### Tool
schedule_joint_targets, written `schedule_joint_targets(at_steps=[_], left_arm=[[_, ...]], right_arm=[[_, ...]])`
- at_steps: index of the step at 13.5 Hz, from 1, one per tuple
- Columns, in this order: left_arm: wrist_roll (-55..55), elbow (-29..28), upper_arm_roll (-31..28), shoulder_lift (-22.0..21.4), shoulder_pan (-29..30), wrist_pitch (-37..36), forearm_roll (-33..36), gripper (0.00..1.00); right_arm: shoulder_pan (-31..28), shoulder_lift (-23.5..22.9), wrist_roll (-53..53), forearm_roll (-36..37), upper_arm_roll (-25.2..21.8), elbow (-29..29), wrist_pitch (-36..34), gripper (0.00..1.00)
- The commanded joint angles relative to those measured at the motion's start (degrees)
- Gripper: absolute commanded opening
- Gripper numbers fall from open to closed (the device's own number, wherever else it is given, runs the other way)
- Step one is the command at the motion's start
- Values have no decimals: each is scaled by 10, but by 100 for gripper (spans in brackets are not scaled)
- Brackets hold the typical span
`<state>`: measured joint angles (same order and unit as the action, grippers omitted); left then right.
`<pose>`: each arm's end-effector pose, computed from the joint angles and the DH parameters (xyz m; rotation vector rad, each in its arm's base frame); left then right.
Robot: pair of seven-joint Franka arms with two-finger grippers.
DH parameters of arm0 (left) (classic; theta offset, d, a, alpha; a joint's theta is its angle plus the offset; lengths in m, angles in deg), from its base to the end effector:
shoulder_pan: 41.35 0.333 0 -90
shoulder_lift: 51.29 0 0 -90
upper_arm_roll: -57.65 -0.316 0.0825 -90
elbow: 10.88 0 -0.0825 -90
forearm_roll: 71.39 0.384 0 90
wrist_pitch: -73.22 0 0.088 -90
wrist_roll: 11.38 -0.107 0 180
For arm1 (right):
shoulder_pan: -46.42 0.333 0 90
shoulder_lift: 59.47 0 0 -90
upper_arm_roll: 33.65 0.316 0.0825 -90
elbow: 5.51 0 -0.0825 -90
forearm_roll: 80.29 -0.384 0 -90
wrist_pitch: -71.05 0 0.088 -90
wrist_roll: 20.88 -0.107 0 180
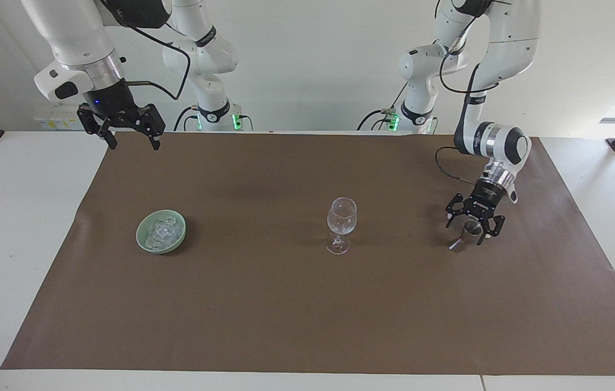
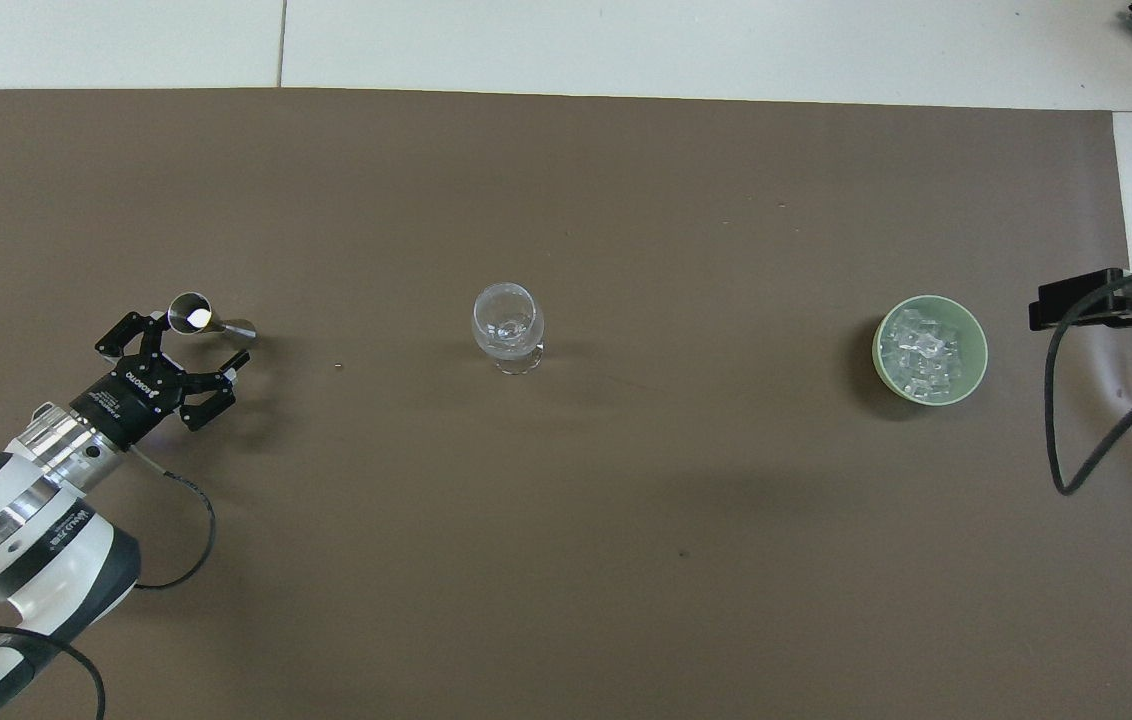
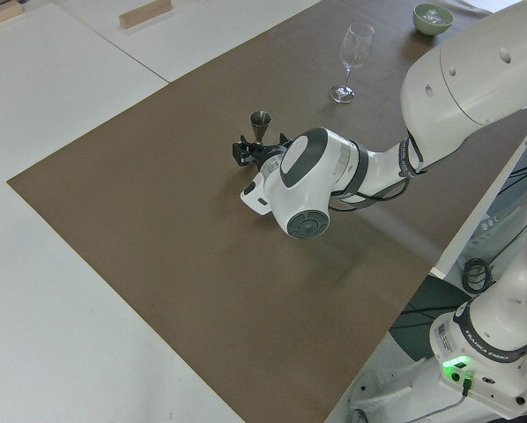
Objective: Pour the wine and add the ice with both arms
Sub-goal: 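Close the left gripper around the silver jigger and lift it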
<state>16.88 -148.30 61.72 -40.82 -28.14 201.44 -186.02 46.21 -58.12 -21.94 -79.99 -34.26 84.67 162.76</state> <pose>0.4931 0.0514 0.2398 0.7116 1.8092 -0.4477 0.5505 -0.0085 0.6387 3.1353 -0.0514 0.0788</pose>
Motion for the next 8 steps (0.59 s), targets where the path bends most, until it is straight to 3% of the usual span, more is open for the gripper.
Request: schedule_joint_targets(at_steps=[1, 2, 4, 8], left_arm=[[-21, 6, -4, 8, -8, 4, -17, 100], [-22, 6, -4, 8, -8, 3, -17, 99], [-22, 5, -4, 8, -8, 3, -25, 81], [-40, 5, -3, 9, -9, 4, -30, 79]], right_arm=[[-4, 8, 16, -15, 1, 7, -5, 100], [-4, 8, 16, -15, 1, 7, -5, 100], [-4, 8, 16, -15, 1, 7, -5, 100], [-4, 8, 16, -15, 1, 7, -5, 100]])
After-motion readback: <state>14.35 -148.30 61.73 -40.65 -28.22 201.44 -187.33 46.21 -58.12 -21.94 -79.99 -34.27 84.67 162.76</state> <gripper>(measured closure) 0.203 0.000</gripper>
